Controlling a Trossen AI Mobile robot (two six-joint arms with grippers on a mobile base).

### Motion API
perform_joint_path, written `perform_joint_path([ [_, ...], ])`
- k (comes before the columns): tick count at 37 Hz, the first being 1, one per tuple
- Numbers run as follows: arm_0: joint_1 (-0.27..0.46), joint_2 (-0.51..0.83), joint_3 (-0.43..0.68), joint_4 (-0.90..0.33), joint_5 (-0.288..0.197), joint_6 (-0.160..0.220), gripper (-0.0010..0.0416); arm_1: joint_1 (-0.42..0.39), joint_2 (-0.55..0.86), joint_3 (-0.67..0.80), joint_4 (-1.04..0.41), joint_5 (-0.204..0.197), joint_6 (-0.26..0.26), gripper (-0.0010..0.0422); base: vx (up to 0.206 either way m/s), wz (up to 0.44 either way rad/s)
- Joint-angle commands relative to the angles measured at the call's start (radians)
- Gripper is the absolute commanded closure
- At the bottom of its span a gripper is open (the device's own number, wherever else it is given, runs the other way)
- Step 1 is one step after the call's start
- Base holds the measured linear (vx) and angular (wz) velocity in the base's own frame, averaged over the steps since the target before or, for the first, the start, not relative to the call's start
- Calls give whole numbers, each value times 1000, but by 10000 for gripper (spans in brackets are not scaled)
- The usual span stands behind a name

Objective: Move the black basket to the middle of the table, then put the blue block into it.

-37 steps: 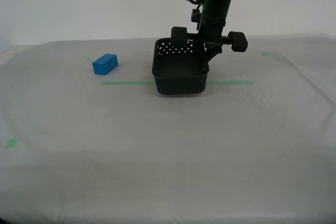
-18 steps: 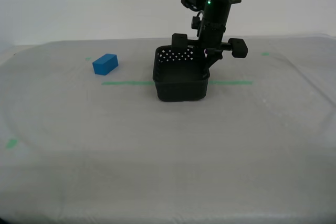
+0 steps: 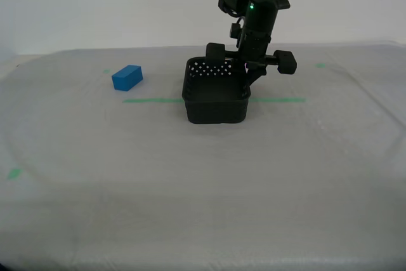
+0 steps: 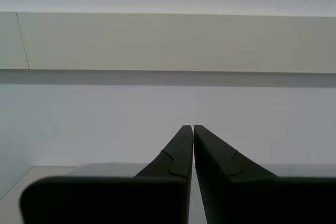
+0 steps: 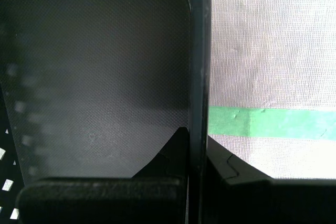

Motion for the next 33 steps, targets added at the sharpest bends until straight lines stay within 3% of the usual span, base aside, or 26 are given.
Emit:
perform_joint_path([
  [1, 0, 1, 0, 1, -2, 7, 405, 0, 0, 0, 3, 0, 2, 412, 0, 0],
  [24, 2, 0, -11, -1, 26, 7, 402, 0, 0, 0, 3, 0, 2, 412, 0, 0],
  [33, 5, 1, -11, 1, 30, -4, 363, 0, 0, 0, 3, 0, 2, 412, 0, 0],
])
